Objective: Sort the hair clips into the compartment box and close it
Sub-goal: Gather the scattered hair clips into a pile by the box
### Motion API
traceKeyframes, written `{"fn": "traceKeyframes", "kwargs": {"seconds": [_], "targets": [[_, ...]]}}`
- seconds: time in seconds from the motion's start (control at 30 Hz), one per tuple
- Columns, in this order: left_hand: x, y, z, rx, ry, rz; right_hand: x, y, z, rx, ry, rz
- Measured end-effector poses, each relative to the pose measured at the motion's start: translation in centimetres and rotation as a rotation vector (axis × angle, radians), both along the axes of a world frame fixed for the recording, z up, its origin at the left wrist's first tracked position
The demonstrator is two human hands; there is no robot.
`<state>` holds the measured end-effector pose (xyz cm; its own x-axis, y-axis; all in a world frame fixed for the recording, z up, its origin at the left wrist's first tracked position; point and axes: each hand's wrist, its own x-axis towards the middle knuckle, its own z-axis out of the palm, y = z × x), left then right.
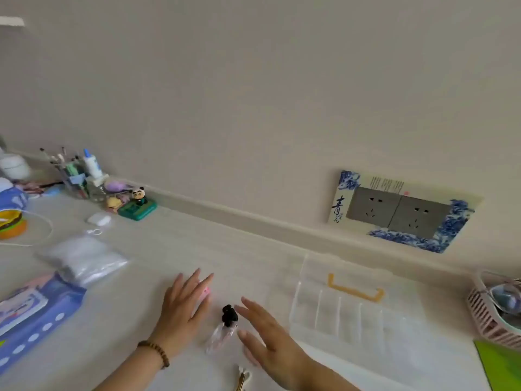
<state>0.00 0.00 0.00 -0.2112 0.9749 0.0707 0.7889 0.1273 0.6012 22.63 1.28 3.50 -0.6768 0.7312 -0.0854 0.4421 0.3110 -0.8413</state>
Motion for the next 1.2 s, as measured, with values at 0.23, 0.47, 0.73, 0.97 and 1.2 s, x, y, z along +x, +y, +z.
{"fn": "traceKeyframes", "kwargs": {"seconds": [0.23,0.47,0.73,0.97,1.2], "targets": [[-1.7,0.0,-4.2,0.186,0.082,-0.208,-2.9,2.6,-6.3,0.088,0.017,0.095],[1.3,-3.4,-5.4,0.123,0.078,-0.445,-0.6,-0.2,-6.4,0.018,0.172,0.102],[8.4,-8.4,-5.9,0.018,0.086,-0.568,5.8,-7.6,-5.2,-0.043,0.084,-0.101],[14.0,-9.8,-6.0,0.062,0.147,-0.626,10.2,-11.3,-4.4,0.042,0.007,-0.304],[16.9,-10.5,-2.8,0.179,0.197,-0.637,17.8,-14.0,-1.5,0.265,0.034,-0.469]]}}
